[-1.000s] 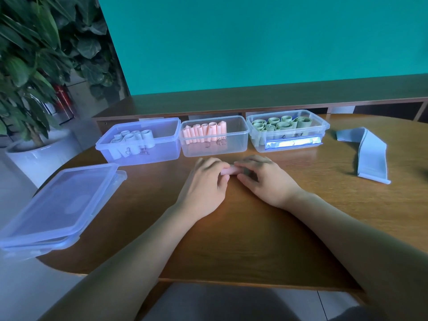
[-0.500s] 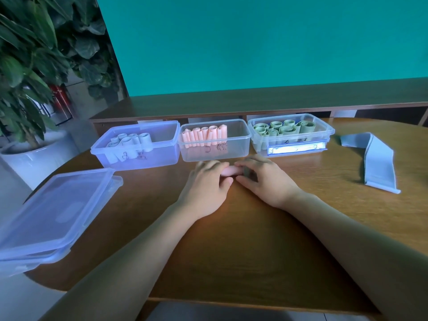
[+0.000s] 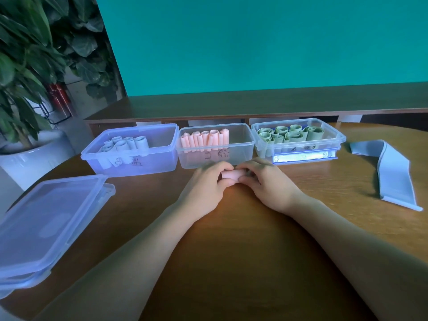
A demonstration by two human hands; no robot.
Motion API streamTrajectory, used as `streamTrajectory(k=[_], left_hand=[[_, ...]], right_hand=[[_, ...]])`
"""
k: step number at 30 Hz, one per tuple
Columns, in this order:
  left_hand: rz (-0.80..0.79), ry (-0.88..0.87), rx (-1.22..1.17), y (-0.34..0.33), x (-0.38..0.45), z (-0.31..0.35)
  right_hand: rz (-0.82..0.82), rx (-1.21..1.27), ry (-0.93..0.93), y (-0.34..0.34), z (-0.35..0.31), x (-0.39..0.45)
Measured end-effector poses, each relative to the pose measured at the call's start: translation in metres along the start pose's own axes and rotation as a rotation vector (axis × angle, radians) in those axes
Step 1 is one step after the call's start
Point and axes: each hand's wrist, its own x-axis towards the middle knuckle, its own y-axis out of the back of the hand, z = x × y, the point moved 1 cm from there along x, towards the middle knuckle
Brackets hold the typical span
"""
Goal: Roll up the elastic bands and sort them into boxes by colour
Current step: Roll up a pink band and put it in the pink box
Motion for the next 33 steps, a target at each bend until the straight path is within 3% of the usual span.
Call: streamTrajectory(k=[9,15,21,25,33], left_hand=[[0.092,-0.022,-0.132,0.006,-0.002,0.003],[0.205,-0.058,-0.203,0.007,-0.005,0.005],[0.321,-0.005,-0.444,0.014,-0.002,0.01],[0.375,0.033,-0.448,0.013,0.001,0.003],[0.408,-0.011,-0.375,0.009,0.003,-0.001]], right_hand=[[0.093,0.565,-0.107,0.024,-0.018,-0.013],[0.141,0.616,-0.067,0.037,-0.028,-0.011],[0.162,0.467,-0.022,0.067,-0.036,0.021],[0.22,0.141,-0.016,0.091,-0.027,0.067],[-0.12,-0.317,-0.114,0.079,0.0,0.139]])
